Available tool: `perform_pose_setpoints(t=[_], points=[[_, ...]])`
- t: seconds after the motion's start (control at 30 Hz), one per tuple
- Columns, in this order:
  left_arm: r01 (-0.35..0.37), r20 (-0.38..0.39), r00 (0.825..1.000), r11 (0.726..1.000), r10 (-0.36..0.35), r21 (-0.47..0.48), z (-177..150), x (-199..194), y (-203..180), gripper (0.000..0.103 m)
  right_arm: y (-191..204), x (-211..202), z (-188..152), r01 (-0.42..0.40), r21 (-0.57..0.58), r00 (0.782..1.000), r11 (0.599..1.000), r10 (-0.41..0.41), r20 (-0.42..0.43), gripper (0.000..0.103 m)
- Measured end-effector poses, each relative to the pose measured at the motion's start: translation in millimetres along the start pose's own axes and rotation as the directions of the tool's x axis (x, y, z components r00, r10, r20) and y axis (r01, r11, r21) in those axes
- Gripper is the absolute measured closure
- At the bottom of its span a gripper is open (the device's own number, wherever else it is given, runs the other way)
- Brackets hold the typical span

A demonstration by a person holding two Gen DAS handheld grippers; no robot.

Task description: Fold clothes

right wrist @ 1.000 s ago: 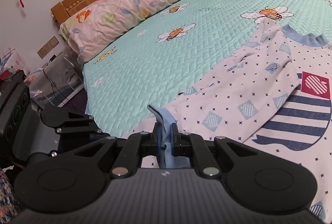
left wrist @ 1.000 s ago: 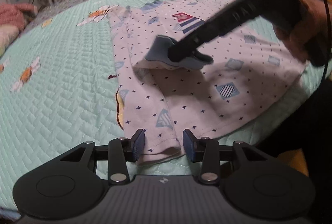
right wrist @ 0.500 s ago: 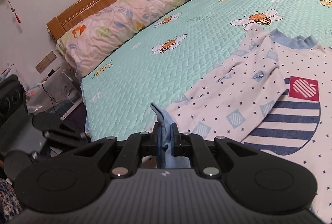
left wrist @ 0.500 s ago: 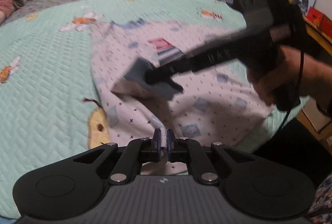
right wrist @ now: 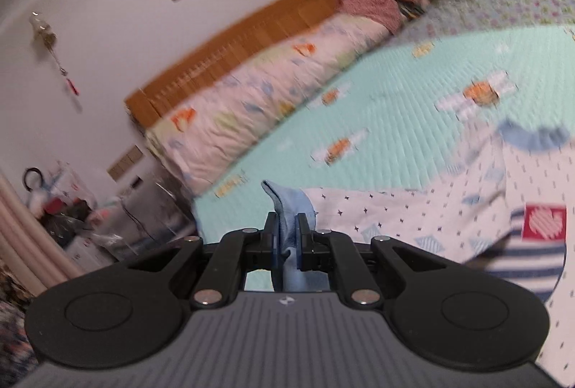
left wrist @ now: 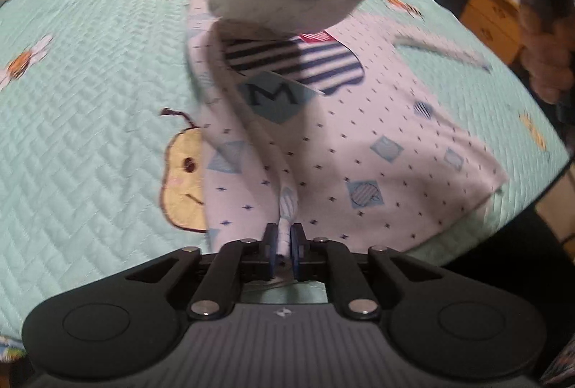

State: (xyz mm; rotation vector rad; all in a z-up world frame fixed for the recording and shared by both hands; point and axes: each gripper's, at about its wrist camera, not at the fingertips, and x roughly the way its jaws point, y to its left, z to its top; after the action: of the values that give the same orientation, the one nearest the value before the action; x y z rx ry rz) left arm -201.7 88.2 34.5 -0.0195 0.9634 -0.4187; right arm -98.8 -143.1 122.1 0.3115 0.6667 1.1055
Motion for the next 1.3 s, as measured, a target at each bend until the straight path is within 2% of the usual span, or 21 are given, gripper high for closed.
perform_pose_setpoints(t=[0.03,0.1,0.17,0.3,0.33,0.4,0.47,0.53,0.57,0.67,0.8,0.87,1.0,1.07,1.17,1.23,1.3], points=[[0.02,-0.005,1.0,1.0,-0.02,-0.011,0,-1,3,0.086,3,1,2,0.006,-0.032,1.0,0.999,-0.006,-0.014,0.093],[0.081,-0.013,0.997,0.995,-0.082,-0.05,-1,-2,8,0.069,5,8,1,0.045,-0.088,0.997,0.995,-0.051,-0.065,0.093],[0.123,-0.015,0.992,0.989,-0.125,-0.081,-1,-7,11,0.065,2,15,-4,0.079,-0.113,0.99,0.99,-0.091,-0.105,0.093],[0.159,0.059,0.986,0.984,-0.154,-0.085,12,-26,11,0.061,-26,6,-12,0.084,0.048,0.996,0.995,-0.082,-0.046,0.093],[0.152,0.082,0.986,0.986,-0.146,-0.068,19,-29,9,0.06,-33,0,-11,0.072,0.101,0.997,0.992,-0.073,-0.002,0.093],[0.083,0.126,0.989,0.996,-0.084,0.014,36,-26,0,0.049,-46,-19,-2,0.04,0.197,0.992,0.98,-0.062,0.107,0.093],[-0.006,0.168,0.986,0.996,-0.008,0.083,56,-10,-8,0.048,-53,-38,11,0.007,0.251,0.975,0.968,-0.062,0.212,0.093],[-0.101,0.193,0.978,0.988,0.077,0.115,77,14,-13,0.048,-57,-52,28,-0.021,0.273,0.955,0.962,-0.062,0.291,0.093],[-0.145,0.202,0.972,0.982,0.119,0.122,86,27,-13,0.048,-59,-58,36,-0.03,0.279,0.945,0.96,-0.064,0.322,0.093],[-0.241,0.208,0.956,0.96,0.209,0.141,106,60,-14,0.052,-64,-65,56,-0.015,0.268,0.936,0.963,-0.081,0.343,0.093],[-0.276,0.184,0.952,0.947,0.245,0.165,119,86,-13,0.061,-66,-63,71,-0.012,0.239,0.943,0.971,-0.069,0.327,0.093],[-0.279,0.163,0.954,0.946,0.253,0.165,120,94,-10,0.062,-69,-63,70,-0.019,0.235,0.944,0.972,-0.06,0.324,0.093],[-0.319,0.13,0.945,0.934,0.3,0.163,118,102,-4,0.064,-73,-65,64,-0.019,0.226,0.943,0.974,-0.058,0.327,0.093],[-0.321,0.121,0.945,0.935,0.305,0.15,119,104,-2,0.069,-73,-64,62,-0.015,0.215,0.943,0.976,-0.058,0.327,0.093],[-0.285,0.119,0.955,0.954,0.273,0.097,124,99,0,0.097,-79,-66,60,-0.029,0.229,0.94,0.973,-0.051,0.337,0.093],[-0.225,0.132,0.968,0.973,0.215,0.059,129,93,0,0.1,-84,-69,61,-0.036,0.243,0.936,0.969,-0.052,0.347,0.093],[-0.206,0.134,0.972,0.975,0.193,0.088,132,88,-8,0.1,-87,-73,65,-0.039,0.25,0.934,0.967,-0.054,0.353,0.093]])
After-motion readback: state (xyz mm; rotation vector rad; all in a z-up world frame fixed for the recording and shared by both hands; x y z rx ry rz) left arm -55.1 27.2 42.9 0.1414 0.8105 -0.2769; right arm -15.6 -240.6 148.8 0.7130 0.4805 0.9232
